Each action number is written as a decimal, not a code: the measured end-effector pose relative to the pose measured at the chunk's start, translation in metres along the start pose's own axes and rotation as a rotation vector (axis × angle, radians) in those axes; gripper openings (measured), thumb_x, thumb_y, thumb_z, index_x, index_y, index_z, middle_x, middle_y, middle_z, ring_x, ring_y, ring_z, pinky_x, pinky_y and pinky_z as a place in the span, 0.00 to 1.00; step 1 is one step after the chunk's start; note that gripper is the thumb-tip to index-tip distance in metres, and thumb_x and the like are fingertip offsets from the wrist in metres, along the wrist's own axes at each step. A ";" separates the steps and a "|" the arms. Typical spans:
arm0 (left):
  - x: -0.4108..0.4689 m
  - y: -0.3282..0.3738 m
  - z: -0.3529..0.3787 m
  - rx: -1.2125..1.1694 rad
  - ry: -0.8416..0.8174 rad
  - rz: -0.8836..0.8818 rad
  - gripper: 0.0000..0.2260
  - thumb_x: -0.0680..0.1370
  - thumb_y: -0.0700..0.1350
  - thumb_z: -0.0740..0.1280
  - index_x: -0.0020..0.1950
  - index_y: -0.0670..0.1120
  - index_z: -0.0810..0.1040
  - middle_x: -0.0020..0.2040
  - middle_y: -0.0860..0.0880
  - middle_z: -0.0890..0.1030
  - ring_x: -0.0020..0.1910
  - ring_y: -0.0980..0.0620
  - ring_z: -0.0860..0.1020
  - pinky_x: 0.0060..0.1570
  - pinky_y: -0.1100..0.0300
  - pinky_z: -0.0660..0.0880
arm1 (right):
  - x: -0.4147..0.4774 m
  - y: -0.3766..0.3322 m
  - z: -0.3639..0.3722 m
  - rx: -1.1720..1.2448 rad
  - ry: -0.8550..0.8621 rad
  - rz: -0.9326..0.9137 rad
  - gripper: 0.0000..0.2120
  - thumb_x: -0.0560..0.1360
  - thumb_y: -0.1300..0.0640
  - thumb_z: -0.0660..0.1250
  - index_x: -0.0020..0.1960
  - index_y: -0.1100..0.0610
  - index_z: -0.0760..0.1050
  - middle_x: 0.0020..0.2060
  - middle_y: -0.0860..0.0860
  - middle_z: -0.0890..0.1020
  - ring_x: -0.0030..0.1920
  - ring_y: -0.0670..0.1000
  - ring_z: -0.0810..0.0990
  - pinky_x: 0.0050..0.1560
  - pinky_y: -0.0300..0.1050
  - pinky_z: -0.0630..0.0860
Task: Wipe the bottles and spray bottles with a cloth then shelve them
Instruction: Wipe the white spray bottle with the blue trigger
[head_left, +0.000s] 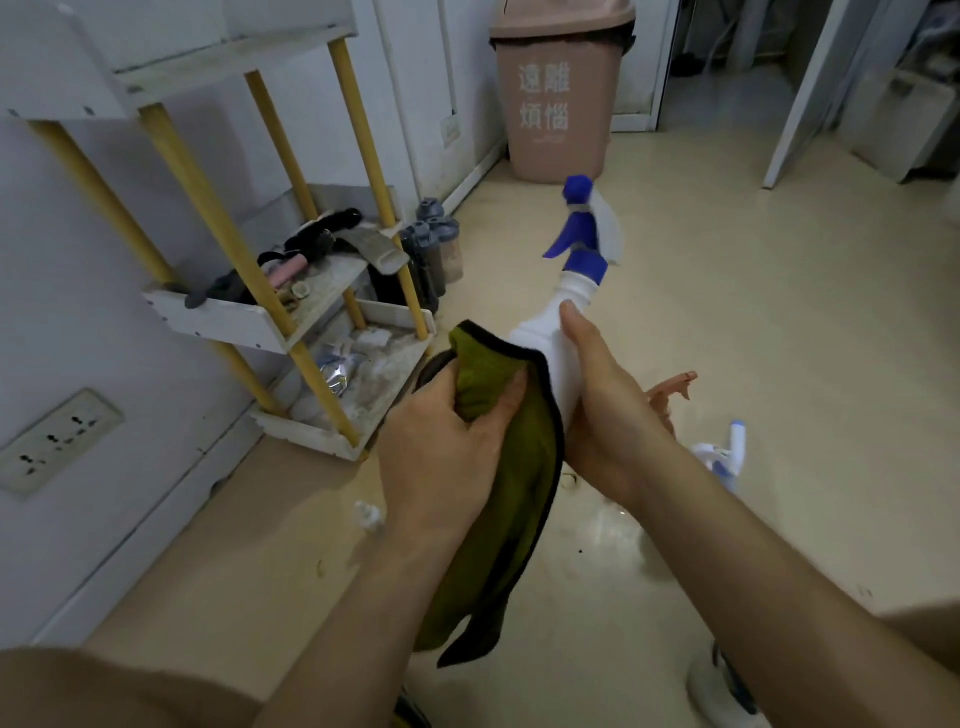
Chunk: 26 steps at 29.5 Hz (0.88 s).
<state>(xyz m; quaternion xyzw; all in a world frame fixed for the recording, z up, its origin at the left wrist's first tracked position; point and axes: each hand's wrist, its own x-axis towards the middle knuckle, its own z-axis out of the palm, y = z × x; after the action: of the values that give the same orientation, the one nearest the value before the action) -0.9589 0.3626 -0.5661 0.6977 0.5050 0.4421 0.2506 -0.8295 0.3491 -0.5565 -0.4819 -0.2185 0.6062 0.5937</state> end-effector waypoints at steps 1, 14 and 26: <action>0.001 0.000 -0.003 0.024 0.023 0.020 0.16 0.74 0.65 0.66 0.38 0.53 0.78 0.33 0.56 0.79 0.36 0.58 0.78 0.38 0.54 0.77 | 0.000 0.000 -0.002 0.044 0.004 0.015 0.24 0.74 0.35 0.63 0.61 0.52 0.77 0.53 0.53 0.85 0.55 0.55 0.83 0.60 0.55 0.77; 0.007 0.029 -0.005 -0.617 -0.235 -0.538 0.17 0.82 0.59 0.55 0.47 0.54 0.81 0.41 0.51 0.86 0.45 0.52 0.84 0.52 0.51 0.79 | -0.014 0.009 0.020 -0.474 0.073 -0.522 0.13 0.76 0.41 0.65 0.44 0.50 0.75 0.36 0.45 0.79 0.38 0.43 0.79 0.39 0.38 0.75; 0.042 0.048 -0.007 -0.286 -0.270 -0.428 0.18 0.83 0.52 0.54 0.41 0.47 0.77 0.39 0.48 0.79 0.43 0.48 0.78 0.49 0.51 0.74 | -0.014 0.013 0.013 -0.519 -0.008 -0.529 0.13 0.79 0.44 0.61 0.46 0.54 0.72 0.34 0.50 0.74 0.36 0.52 0.73 0.39 0.48 0.70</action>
<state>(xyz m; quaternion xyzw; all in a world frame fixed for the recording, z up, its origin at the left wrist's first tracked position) -0.9374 0.3834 -0.5096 0.5853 0.5354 0.3489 0.4990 -0.8496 0.3379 -0.5574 -0.5409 -0.4845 0.3582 0.5869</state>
